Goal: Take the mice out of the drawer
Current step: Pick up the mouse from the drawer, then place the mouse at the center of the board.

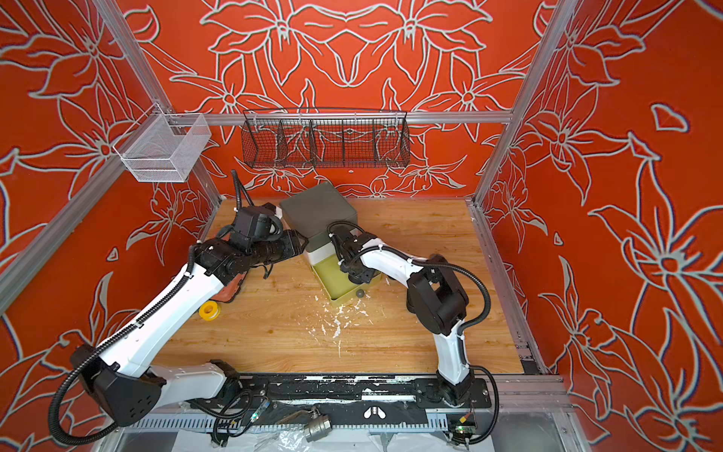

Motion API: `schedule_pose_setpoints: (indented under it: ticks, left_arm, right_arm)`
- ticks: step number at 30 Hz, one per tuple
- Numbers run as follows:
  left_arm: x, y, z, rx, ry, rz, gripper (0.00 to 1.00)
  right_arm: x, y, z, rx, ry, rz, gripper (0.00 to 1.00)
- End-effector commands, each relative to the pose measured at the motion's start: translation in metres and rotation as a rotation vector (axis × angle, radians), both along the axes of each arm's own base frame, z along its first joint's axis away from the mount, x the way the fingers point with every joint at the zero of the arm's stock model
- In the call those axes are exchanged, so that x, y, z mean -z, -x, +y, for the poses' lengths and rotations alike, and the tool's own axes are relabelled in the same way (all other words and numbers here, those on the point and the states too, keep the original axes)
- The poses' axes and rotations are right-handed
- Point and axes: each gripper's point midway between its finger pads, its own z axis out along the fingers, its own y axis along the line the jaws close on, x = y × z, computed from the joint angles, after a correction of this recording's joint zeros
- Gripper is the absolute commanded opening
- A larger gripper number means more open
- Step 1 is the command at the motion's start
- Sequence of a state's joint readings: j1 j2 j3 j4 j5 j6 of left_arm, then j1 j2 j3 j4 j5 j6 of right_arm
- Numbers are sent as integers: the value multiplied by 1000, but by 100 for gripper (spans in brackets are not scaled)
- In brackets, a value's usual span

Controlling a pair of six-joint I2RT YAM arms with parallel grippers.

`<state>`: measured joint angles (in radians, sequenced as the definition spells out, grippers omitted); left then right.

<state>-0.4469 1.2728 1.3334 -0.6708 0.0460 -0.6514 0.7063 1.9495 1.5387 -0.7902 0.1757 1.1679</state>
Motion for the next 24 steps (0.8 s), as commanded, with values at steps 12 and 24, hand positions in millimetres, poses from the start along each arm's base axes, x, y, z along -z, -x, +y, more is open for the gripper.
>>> schedule_pose_setpoints:
  ticks: [12,24]
  left_arm:
    - [-6,20,-17,123,13,28,59]
    - [10,42,-34,189,-23,57,60]
  right_arm:
    - [-50,32,-51,-78,65,-72,58]
    - [-7,78,-94,-213,206,47,59]
